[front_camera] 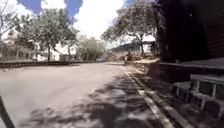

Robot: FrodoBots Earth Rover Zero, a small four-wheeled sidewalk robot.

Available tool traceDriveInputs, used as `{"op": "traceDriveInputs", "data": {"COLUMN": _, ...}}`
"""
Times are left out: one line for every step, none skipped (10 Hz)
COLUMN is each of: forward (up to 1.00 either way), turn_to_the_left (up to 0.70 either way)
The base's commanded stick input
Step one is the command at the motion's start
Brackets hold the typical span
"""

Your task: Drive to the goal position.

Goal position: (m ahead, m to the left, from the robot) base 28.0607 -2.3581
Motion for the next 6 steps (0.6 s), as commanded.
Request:
{"op": "traceDriveInputs", "data": {"forward": 0.7, "turn_to_the_left": 0.0}}
{"op": "traceDriveInputs", "data": {"forward": 0.7, "turn_to_the_left": 0.0}}
{"op": "traceDriveInputs", "data": {"forward": 0.7, "turn_to_the_left": 0.0}}
{"op": "traceDriveInputs", "data": {"forward": 0.7, "turn_to_the_left": 0.0}}
{"op": "traceDriveInputs", "data": {"forward": 0.7, "turn_to_the_left": 0.0}}
{"op": "traceDriveInputs", "data": {"forward": 0.7, "turn_to_the_left": 0.0}}
